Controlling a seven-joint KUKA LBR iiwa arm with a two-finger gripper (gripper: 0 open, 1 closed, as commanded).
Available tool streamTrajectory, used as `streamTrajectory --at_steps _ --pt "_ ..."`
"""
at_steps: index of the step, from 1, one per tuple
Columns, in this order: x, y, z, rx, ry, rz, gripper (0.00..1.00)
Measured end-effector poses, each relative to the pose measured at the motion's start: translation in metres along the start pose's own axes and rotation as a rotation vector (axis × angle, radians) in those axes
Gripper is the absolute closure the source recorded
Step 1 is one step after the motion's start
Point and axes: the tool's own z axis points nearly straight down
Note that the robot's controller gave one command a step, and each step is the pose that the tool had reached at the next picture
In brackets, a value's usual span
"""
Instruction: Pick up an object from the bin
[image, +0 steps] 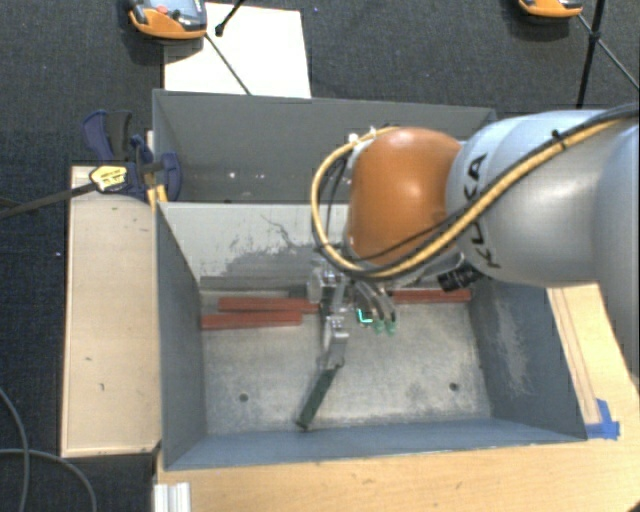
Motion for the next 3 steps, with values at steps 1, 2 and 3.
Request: streamTrajectory --at_steps 1,2,3 --pt "-0.002 -0.001 -0.004 -0.001 -0.008 0.004 0.0" --pt "-0.021 0.029 0.052 -0.001 -0.011 -0.097 0.0" --pt "-0.04 0.091 0.037 -0.003 -0.012 -0.076 0.0"
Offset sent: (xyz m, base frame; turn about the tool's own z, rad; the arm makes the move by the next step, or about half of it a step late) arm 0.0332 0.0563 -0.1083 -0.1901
